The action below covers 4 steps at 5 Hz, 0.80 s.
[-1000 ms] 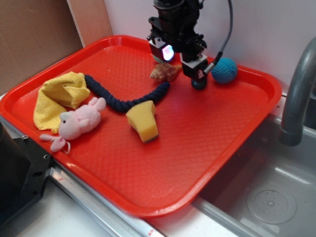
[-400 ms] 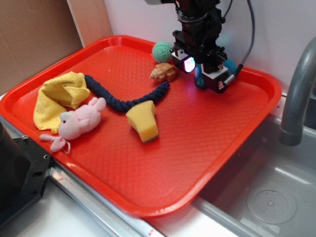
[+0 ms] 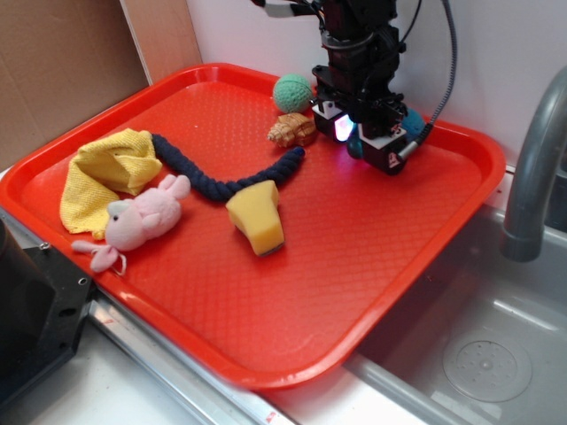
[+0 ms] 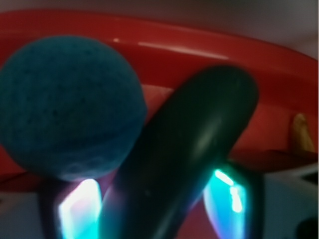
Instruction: Grab the plastic pickle.
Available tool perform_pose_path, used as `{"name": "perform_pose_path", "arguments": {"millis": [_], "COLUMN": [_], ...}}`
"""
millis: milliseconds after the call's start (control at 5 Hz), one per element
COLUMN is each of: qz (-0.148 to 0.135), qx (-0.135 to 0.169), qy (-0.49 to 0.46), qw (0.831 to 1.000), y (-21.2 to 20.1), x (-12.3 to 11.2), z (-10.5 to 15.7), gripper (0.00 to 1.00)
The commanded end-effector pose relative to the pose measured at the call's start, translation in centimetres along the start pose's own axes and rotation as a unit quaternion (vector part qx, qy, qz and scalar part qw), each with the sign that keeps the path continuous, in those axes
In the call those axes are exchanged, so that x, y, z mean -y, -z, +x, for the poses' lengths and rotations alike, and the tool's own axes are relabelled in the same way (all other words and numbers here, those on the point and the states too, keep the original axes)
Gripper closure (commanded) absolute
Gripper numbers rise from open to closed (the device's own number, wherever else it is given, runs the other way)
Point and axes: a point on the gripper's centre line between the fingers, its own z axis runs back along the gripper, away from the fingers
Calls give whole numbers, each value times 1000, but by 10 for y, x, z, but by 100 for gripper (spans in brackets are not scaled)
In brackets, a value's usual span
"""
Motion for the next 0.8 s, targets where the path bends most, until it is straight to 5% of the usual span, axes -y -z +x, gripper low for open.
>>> {"name": "perform_pose_path", "arguments": {"millis": [0, 400, 600], "qz": [-15, -54, -13], "qx": [34, 3, 29], "qy": [42, 85, 75], "qw": [998, 995, 997], "y": [-59, -162, -211], "x": [11, 27, 28], "z": [-36, -82, -102], "gripper": [100, 100, 100]}}
